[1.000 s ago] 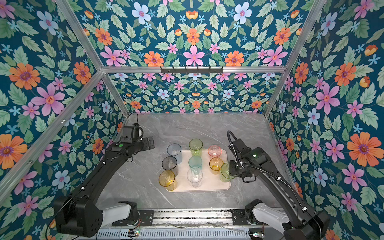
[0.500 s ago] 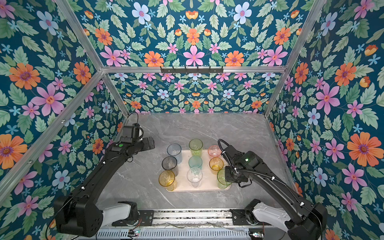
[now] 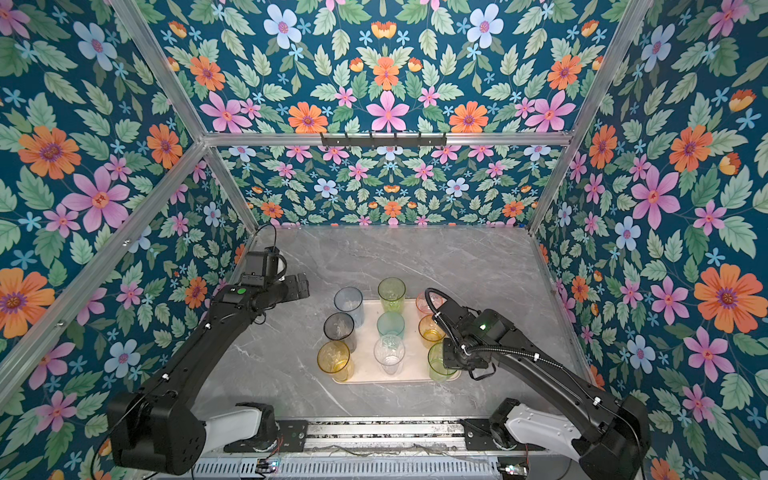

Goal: Place the glasses into the tray
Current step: 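Lower the green glass onto the tray's near corner beside the amber-yellow glass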

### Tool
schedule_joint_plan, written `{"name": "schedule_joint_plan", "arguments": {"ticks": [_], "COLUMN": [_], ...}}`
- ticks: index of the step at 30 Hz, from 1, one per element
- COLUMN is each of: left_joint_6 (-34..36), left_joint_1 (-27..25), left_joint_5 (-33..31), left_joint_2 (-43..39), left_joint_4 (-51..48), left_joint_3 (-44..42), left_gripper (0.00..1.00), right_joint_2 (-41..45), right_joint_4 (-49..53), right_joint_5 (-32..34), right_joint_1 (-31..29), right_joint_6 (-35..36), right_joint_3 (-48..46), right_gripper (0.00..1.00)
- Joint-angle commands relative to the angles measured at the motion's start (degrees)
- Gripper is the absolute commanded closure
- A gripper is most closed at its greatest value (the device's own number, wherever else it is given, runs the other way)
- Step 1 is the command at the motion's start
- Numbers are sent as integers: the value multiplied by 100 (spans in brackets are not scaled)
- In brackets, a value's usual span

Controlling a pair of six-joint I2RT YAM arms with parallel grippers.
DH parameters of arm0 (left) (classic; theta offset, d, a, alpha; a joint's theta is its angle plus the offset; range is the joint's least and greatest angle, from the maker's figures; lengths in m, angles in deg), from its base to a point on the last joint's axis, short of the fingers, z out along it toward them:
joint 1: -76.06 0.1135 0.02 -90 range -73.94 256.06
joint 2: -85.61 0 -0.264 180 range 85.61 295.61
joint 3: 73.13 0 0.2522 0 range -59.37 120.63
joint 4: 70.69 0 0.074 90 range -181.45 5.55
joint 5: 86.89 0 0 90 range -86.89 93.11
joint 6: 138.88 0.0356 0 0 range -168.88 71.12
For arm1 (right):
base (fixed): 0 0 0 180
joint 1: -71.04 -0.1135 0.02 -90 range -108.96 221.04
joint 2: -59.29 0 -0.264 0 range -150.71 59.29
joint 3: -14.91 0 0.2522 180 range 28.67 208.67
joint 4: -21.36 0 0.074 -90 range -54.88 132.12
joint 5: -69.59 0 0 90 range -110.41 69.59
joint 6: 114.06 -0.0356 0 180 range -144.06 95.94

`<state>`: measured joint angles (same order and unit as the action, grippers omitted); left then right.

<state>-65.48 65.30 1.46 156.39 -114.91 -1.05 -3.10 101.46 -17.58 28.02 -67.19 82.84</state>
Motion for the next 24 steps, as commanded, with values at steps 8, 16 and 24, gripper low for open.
{"name": "schedule_joint_plan", "arguments": {"ticks": [8, 16, 24], "left_joint_6": [17, 17, 14], "left_joint_1": [5, 4, 9], "left_joint_5": [-2, 7, 2], "left_joint_2": [-56, -73, -73], "left_joint_4": [57, 56, 61], "left_joint_3": [12, 12, 4], "left_gripper": [1, 1, 1], "right_joint_2": [93, 72, -117], "right_joint_4": [-445, -866, -1115], "right_joint_5": [698, 586, 508], "right_joint_1": [-533, -600, -639], "right_joint_6": [-472, -560, -578], "right_joint_3": [-365, -655, -776], "right_gripper": [100, 100, 100]}}
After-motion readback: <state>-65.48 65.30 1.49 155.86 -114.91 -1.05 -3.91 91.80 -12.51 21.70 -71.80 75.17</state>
